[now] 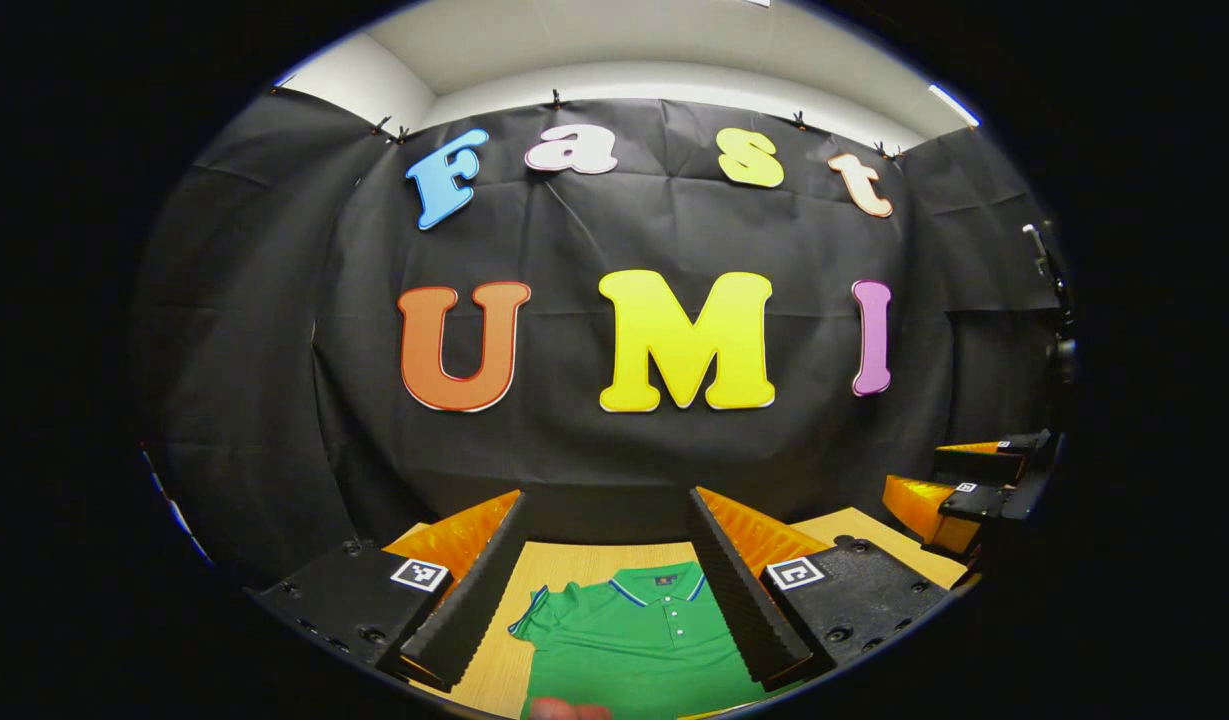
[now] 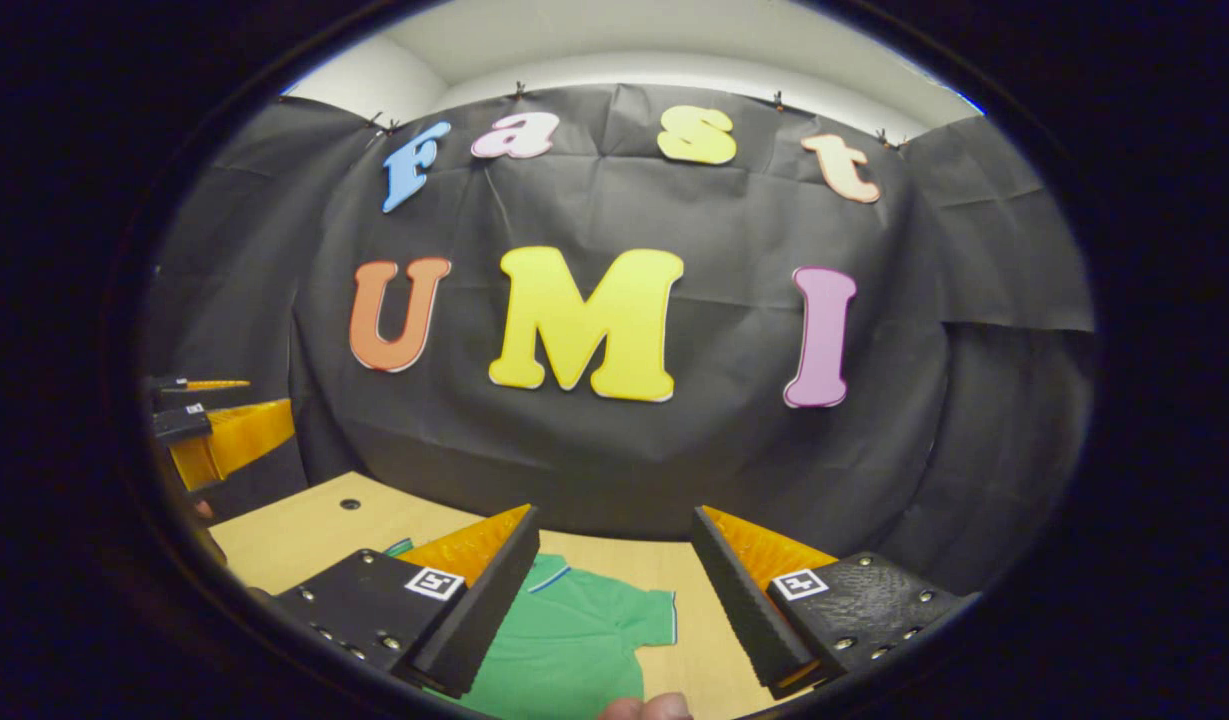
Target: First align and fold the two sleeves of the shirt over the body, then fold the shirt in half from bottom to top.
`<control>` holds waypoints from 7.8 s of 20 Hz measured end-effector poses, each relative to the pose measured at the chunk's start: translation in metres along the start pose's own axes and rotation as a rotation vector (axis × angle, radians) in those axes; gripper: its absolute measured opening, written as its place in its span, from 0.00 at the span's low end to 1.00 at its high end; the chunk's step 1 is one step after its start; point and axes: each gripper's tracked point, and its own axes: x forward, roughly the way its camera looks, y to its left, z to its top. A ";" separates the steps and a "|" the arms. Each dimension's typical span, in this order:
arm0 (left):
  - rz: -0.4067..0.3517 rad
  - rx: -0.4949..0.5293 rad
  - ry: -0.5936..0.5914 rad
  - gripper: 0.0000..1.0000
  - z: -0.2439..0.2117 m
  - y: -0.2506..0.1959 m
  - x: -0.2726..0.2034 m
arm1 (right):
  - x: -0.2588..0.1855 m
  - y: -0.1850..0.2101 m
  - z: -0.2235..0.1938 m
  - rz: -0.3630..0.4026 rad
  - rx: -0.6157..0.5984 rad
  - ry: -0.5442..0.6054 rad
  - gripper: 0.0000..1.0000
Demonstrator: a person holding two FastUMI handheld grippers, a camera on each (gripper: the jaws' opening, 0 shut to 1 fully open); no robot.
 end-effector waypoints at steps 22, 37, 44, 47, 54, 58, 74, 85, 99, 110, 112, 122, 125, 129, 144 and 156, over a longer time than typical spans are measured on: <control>0.107 0.042 0.228 1.00 -0.067 0.000 -0.021 | 0.227 -0.063 -0.236 0.021 0.026 0.447 0.96; 0.099 0.059 0.288 1.00 -0.098 -0.012 -0.010 | 0.263 -0.070 -0.305 0.003 0.106 0.578 0.83; 0.098 0.027 0.310 1.00 -0.109 -0.010 -0.009 | 0.260 -0.057 -0.301 0.028 0.109 0.572 0.28; 0.111 0.026 0.313 1.00 -0.111 -0.003 -0.013 | 0.262 -0.058 -0.296 0.034 0.074 0.578 0.08; 0.150 0.006 0.315 1.00 -0.117 0.017 -0.021 | 0.255 -0.051 -0.252 0.069 0.058 0.510 0.01; 0.152 0.002 0.293 1.00 -0.113 0.024 -0.022 | 0.244 -0.039 -0.225 0.075 0.065 0.477 0.01; 0.247 -0.103 0.215 1.00 -0.118 0.131 -0.052 | 0.172 0.117 -0.161 0.116 -0.109 0.411 0.01; 0.211 -0.122 0.231 1.00 -0.132 0.163 -0.039 | 0.114 0.162 -0.141 0.191 -0.068 0.404 0.58; -0.154 -0.115 0.224 1.00 -0.156 0.120 0.082 | -0.002 0.096 -0.043 0.136 -0.039 0.252 0.87; -0.249 -0.150 0.492 0.96 -0.322 0.120 0.191 | -0.062 0.038 -0.098 0.007 0.047 0.406 0.87; -0.238 -0.148 0.535 0.96 -0.340 0.122 0.198 | -0.063 0.030 -0.105 -0.021 0.058 0.423 0.87; -0.218 0.007 0.598 0.23 -0.358 0.126 0.220 | -0.061 0.019 -0.116 -0.046 0.088 0.436 0.87; -0.205 -0.003 0.625 0.09 -0.356 0.127 0.220 | -0.069 0.008 -0.122 -0.069 0.110 0.443 0.87; -0.180 -0.011 0.540 0.04 -0.296 0.126 0.209 | -0.073 -0.005 -0.118 -0.094 0.135 0.417 0.87; -0.435 0.166 0.405 0.04 -0.215 -0.025 0.119 | -0.115 -0.051 -0.098 -0.140 0.173 0.348 0.87; -0.468 0.028 0.601 0.99 -0.298 -0.095 0.033 | -0.098 -0.042 -0.116 -0.049 0.103 0.382 0.87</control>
